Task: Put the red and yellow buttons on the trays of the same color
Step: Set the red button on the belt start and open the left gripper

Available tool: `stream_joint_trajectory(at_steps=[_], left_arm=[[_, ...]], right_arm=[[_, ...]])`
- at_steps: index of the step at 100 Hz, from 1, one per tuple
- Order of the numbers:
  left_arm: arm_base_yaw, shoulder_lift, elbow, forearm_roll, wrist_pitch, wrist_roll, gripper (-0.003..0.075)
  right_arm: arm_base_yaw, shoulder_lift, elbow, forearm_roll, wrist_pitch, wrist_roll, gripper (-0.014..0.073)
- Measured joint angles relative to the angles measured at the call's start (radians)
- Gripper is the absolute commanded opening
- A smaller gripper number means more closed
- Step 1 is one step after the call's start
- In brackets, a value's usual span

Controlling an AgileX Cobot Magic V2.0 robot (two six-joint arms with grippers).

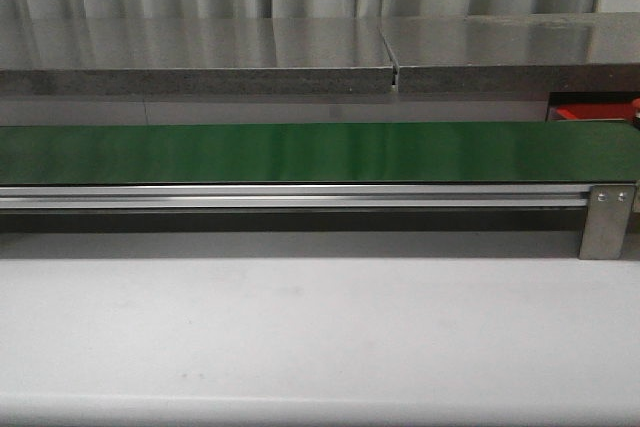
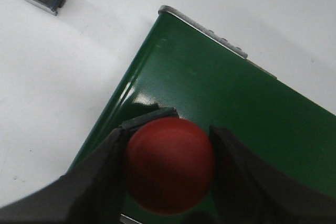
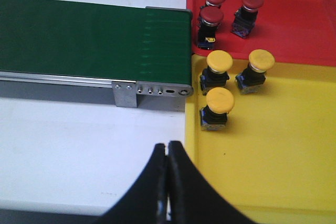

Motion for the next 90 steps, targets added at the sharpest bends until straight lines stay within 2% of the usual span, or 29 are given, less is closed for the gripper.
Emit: stream_joint_trajectory(at_steps=[15, 20, 32, 39, 70, 90], left_arm=[[-0.003, 0.027, 0.0, -0.005, -0.003, 0.0, 0.0237], [-0.003, 0.034, 0.0, -0.007, -0.003, 0.0, 0.0293], [-0.004, 0.038, 0.0, -0.01, -0.003, 0.005, 0.0515], [-0.004, 0.038, 0.0, -0.01, -0.003, 0.009, 0.058], [-0.004, 0.034, -0.002, -0.048, -0.003, 0.014, 0.0564], [-0.002, 0.019, -0.071, -0.071, -0.003, 0.018, 0.0564]], right_arm=[[0.0, 0.0, 0.0, 0.0, 0.0, 0.0, -0.0117], [0.0, 0.0, 0.0, 0.0, 0.0, 0.0, -0.0117], [0.0, 0.0, 0.0, 0.0, 0.0, 0.0, -0.0117], [0.0, 0.0, 0.0, 0.0, 0.0, 0.0, -0.0117], [0.0, 0.0, 0.0, 0.0, 0.0, 0.0, -0.0117], [0.0, 0.0, 0.0, 0.0, 0.0, 0.0, -0.0117]])
